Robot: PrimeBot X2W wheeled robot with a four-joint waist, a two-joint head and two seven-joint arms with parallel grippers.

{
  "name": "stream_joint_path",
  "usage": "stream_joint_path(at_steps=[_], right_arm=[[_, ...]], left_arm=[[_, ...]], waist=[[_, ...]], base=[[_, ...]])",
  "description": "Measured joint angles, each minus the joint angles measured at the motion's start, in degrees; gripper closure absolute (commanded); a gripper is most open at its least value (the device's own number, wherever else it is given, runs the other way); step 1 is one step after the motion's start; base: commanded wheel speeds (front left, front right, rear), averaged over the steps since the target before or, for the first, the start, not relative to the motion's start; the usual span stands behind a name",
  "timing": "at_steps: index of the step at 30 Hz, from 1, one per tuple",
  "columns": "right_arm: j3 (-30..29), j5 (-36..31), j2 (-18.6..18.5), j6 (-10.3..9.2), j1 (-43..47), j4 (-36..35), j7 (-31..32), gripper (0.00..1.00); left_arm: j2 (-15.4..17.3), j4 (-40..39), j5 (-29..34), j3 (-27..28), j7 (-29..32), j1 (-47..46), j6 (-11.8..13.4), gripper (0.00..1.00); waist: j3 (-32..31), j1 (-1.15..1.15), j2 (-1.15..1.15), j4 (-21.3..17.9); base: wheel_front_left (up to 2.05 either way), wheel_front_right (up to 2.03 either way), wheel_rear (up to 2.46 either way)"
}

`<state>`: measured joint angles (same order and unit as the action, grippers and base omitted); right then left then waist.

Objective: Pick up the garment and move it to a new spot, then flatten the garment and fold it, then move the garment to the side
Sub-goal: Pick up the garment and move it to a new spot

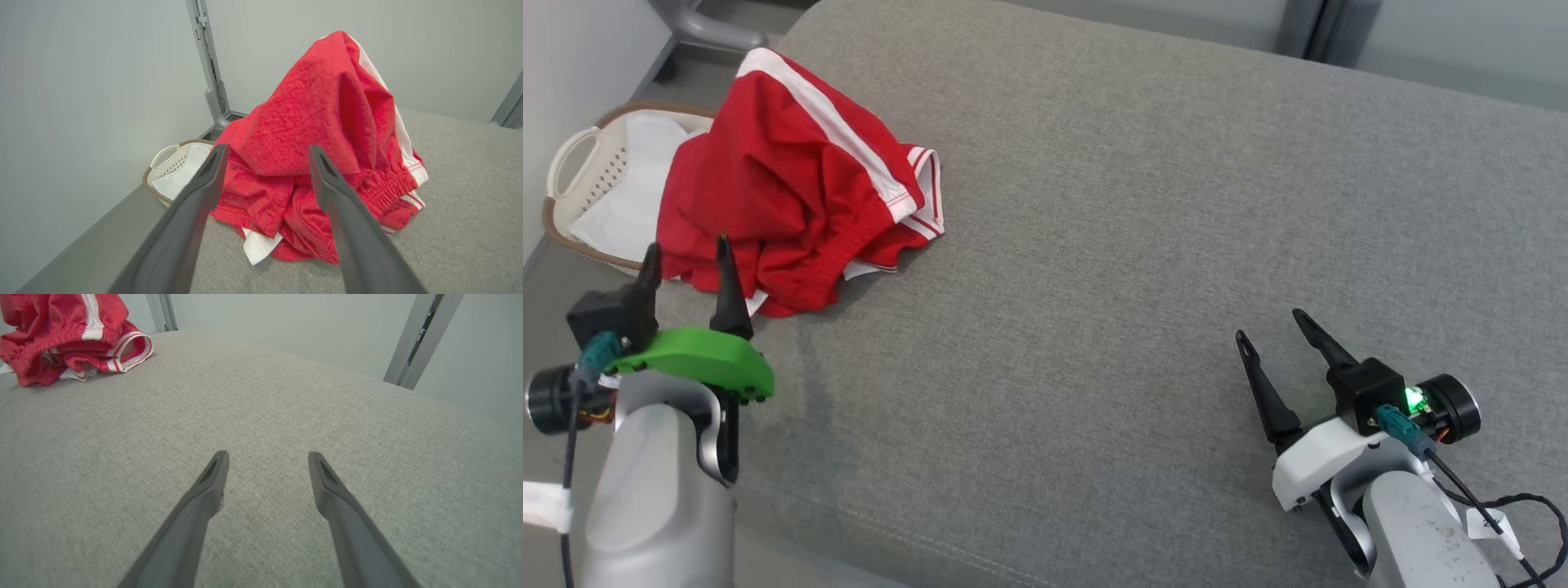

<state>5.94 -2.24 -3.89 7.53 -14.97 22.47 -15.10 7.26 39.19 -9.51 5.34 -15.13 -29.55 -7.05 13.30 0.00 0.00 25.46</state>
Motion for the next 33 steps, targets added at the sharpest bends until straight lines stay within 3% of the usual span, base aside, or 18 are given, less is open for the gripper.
stream_joint_path(at_steps=[8,14,15,16,17,22,27,33], right_arm=[[0.1,-0.5,-1.5,-0.01,-2.2,-0.1,0.0,0.0],[0.6,-0.5,-1.5,0.0,-3.9,-0.7,-0.1,0.0],[0.6,-0.5,-1.4,0.0,-4.2,-0.8,-0.1,0.0],[0.5,-0.5,-1.4,0.0,-4.5,-0.9,-0.1,0.0],[0.3,-0.5,-1.3,0.0,-4.5,-1.0,-0.1,0.0],[-0.2,-0.3,-0.8,0.0,-4.5,-1.0,-0.1,0.0],[-1.3,-0.1,-0.5,0.0,-3.2,-0.5,-0.1,0.0],[-1.7,0.7,0.4,0.0,-1.0,-0.5,-0.1,0.0]], left_arm=[[2.9,6.4,-2.6,-3.5,0.0,-9.7,-0.3,0.0],[4.4,16.4,-4.7,-3.2,0.0,-13.3,-0.3,0.0],[4.5,18.3,-4.8,-3.2,0.0,-13.7,-0.3,0.46],[4.7,19.7,-5.0,-3.2,0.0,-14.3,-0.3,0.84],[4.8,20.6,-5.0,-3.3,0.0,-14.8,-0.3,1.0],[6.0,20.6,-4.5,-2.8,0.0,-15.7,0.7,1.0],[6.6,10.4,-2.5,-2.1,0.0,-15.4,2.0,1.0],[5.9,-2.0,0.0,-2.6,0.0,-14.4,1.1,1.0]], waist=[[5.8,0.0,0.0,-3.5],[8.6,0.0,0.0,-6.1],[8.8,0.0,0.0,-6.7],[9.1,0.0,0.0,-7.2],[9.3,0.0,0.0,-7.6],[9.5,0.0,0.0,-9.4],[7.6,0.0,0.0,-9.9],[3.8,0.0,0.0,-10.5]], base=[[0.0,0.0,0.0],[0.0,0.0,0.0],[0.0,0.0,0.0],[0.0,0.0,0.0],[0.0,0.0,0.0],[0.0,0.0,0.0],[0.0,0.0,0.0],[0.0,0.0,0.0]])
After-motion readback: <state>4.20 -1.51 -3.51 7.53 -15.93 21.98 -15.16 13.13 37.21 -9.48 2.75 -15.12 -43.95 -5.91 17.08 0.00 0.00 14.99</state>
